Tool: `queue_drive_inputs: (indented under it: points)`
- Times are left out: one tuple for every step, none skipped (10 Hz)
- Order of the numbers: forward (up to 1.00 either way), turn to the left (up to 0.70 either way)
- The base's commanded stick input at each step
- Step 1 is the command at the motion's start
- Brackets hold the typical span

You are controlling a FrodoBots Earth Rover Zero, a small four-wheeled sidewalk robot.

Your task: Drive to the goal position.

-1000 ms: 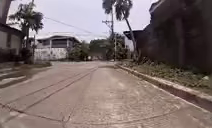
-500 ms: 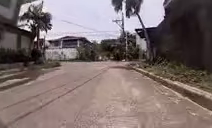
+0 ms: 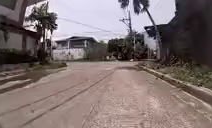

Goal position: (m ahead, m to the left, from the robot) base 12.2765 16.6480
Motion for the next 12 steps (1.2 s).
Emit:
queue_drive_inputs:
  points:
    - [1.00, 0.03]
    - [1.00, 0.03]
    - [1.00, 0.03]
    - [1.00, 0.03]
    - [1.00, 0.03]
    - [1.00, 0.03]
    - [1.00, 0.03]
    - [1.00, 0.03]
    - [1.00, 0.03]
    - [1.00, 0.03]
    - [1.00, 0.03]
    - [1.00, 0.03]
